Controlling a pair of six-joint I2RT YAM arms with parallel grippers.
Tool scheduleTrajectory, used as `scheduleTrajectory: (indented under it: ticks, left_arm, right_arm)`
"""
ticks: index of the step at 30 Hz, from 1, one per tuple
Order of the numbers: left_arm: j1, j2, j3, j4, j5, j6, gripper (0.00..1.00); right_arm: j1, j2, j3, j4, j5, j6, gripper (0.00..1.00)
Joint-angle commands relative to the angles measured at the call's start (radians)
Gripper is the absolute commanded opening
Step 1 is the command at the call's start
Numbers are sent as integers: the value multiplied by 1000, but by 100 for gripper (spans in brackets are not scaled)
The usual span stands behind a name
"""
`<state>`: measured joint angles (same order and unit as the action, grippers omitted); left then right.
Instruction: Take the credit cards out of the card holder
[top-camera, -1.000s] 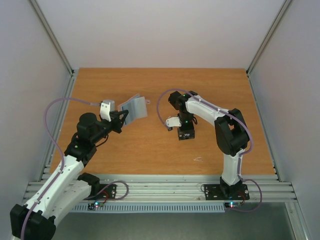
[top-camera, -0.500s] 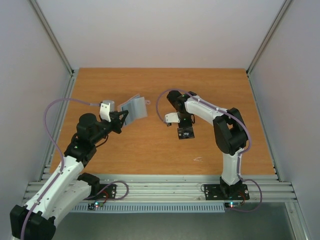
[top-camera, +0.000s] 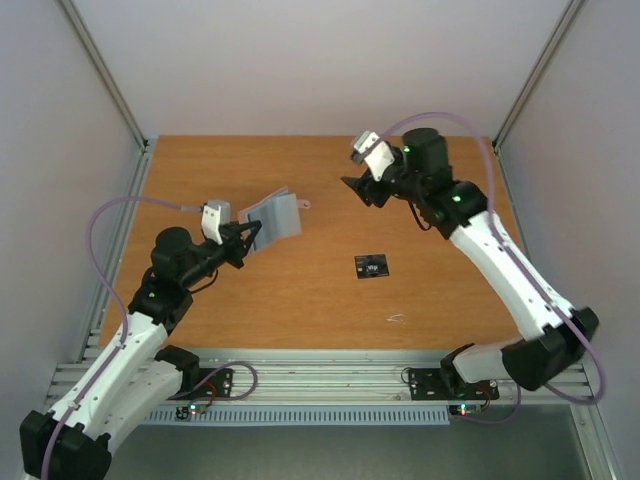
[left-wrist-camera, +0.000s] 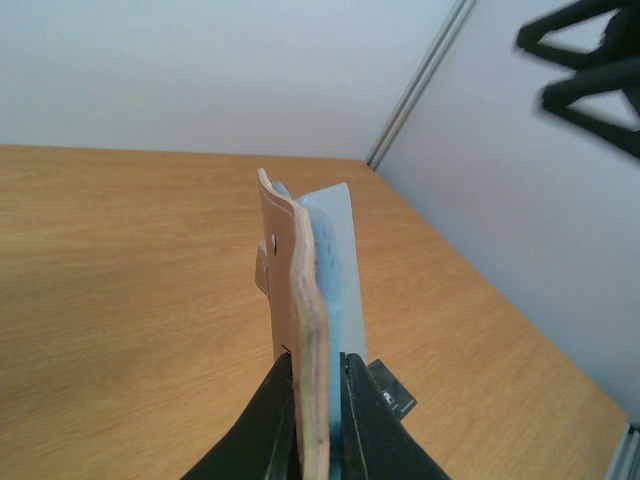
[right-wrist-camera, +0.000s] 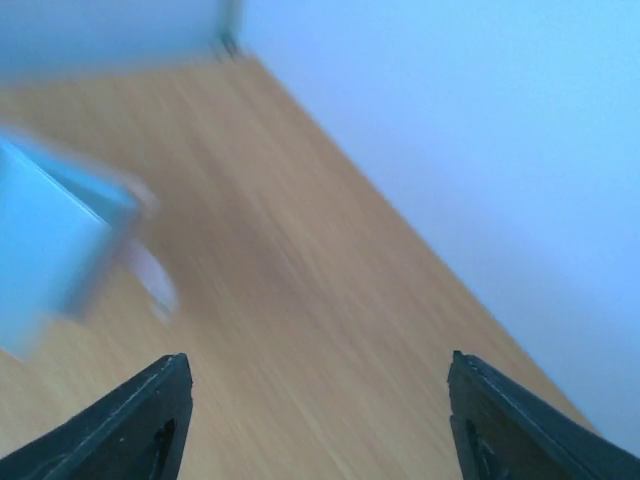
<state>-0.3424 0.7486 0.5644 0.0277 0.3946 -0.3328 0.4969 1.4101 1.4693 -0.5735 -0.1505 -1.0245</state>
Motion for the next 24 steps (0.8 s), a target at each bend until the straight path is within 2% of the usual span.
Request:
scheduleTrajectory:
  ticks: [1,2,3,6,11,18,19,20,24]
  left_arm:
    - [3,-7,-3,171,60,-40,0]
    - [3,-8,-3,191,81,-48,0]
    - [3,-7,-3,213,102,-64,0]
    - [3,-9,4,259,175,-93,0]
    - [3,-12,15,308,295,-108,0]
    - [3,-15,28,325,350,-113,0]
    - [3,-15,30,326,353,-115,0]
    - [3,-12,31,326,353,-115,0]
    - [3,-14,35,308,325,-119,0]
  right_arm:
    - [2,-10,-22,151,-498,499,81]
    - [3,-2,-33,195,-546,581,95]
    - [4,5,-48,242,-576,660,98]
    - [21,20,-104,370,-593,800,99]
    - [59,76,-101,323,-614,778,99]
    - [62,113,-99,296,-819,723,97]
    - [63,117,-95,294,-855,719,93]
    - [65,120,-92,292,-887,715,85]
    - [68,118,-80,266,-944,685,16]
